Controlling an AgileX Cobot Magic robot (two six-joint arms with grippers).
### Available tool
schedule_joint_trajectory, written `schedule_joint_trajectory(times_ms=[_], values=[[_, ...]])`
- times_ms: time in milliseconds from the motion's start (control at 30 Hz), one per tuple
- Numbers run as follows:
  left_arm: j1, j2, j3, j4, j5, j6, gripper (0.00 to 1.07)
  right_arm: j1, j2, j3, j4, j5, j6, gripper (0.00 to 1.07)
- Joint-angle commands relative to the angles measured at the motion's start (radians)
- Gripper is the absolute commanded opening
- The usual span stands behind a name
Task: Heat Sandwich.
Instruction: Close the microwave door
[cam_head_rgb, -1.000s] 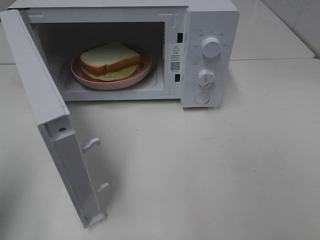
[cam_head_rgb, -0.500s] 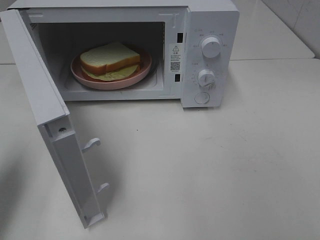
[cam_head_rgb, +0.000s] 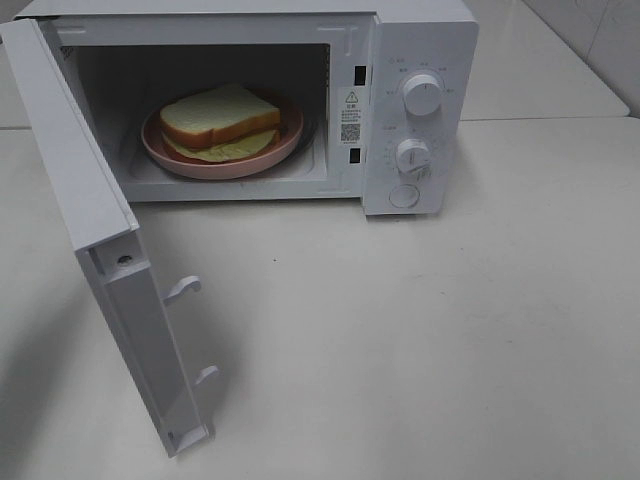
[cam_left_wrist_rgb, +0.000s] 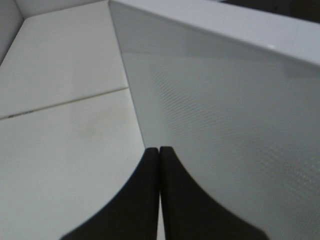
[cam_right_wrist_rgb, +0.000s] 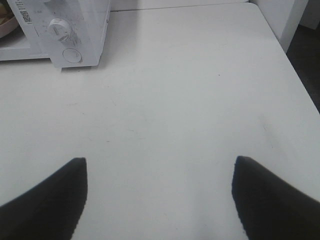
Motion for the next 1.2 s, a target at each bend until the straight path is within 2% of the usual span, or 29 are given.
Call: schedule_joint_trajectory(times_ms=[33, 100, 133, 267, 300, 367, 500, 667, 733, 800, 867, 900, 933, 1000, 1067, 1200], values=[[-0.007, 0.044, 0.002, 0.056, -0.119, -0.051, 0.0, -0.009, -0.027, 0.004, -0.002, -0.006, 0.007, 0.76], [-0.007, 0.09, 0.002, 0.143, -0.203, -0.114, 0.0, -0.009, -0.027, 0.004, -0.002, -0.006, 0.007, 0.76], [-0.007, 0.09, 0.002, 0.143, -0.203, -0.114, 0.0, -0.009, -0.027, 0.004, -0.002, -0.006, 0.007, 0.76], [-0.007, 0.174, 0.002, 0.292, -0.337, -0.205, 0.0, -0.009, -0.027, 0.004, -0.002, -0.006, 0.007, 0.76], [-0.007, 0.174, 0.002, 0.292, -0.337, -0.205, 0.0, -0.009, -0.027, 0.004, -0.002, -0.006, 0.007, 0.76], [-0.007, 0.219, 0.002, 0.324, -0.368, -0.251, 0.0, -0.009, -0.027, 0.004, -0.002, -0.006, 0.007, 0.76], [-0.028, 0.259, 0.002, 0.31, -0.372, -0.256, 0.0, -0.009, -0.027, 0.004, -0.002, -0.006, 0.007, 0.76], [-0.088, 0.313, -0.014, 0.26, -0.373, -0.236, 0.0, -0.009, -0.027, 0.004, -0.002, -0.006, 0.007, 0.76], [-0.132, 0.335, -0.025, 0.183, -0.373, -0.187, 0.0, -0.009, -0.027, 0.004, -0.002, -0.006, 0.007, 0.76], [-0.146, 0.34, -0.031, 0.156, -0.373, -0.17, 0.0, -0.009, -0.027, 0.004, -0.002, -0.006, 0.007, 0.76], [-0.194, 0.355, -0.043, 0.042, -0.374, -0.112, 0.0, -0.009, -0.027, 0.004, -0.002, -0.006, 0.007, 0.76], [-0.211, 0.358, -0.048, 0.001, -0.377, -0.091, 0.0, -0.009, -0.027, 0.004, -0.002, -0.006, 0.007, 0.76], [-0.211, 0.358, -0.048, 0.001, -0.377, -0.091, 0.0, -0.009, -0.027, 0.004, -0.002, -0.006, 0.007, 0.76], [-0.253, 0.377, -0.065, -0.099, -0.381, -0.036, 0.0, -0.009, -0.027, 0.004, -0.002, -0.006, 0.007, 0.76], [-0.278, 0.395, -0.081, -0.131, -0.384, -0.014, 0.0, -0.009, -0.027, 0.004, -0.002, -0.006, 0.007, 0.76], [-0.319, 0.435, -0.121, -0.172, -0.391, -0.012, 0.0, -0.009, -0.027, 0.004, -0.002, -0.006, 0.007, 0.76]])
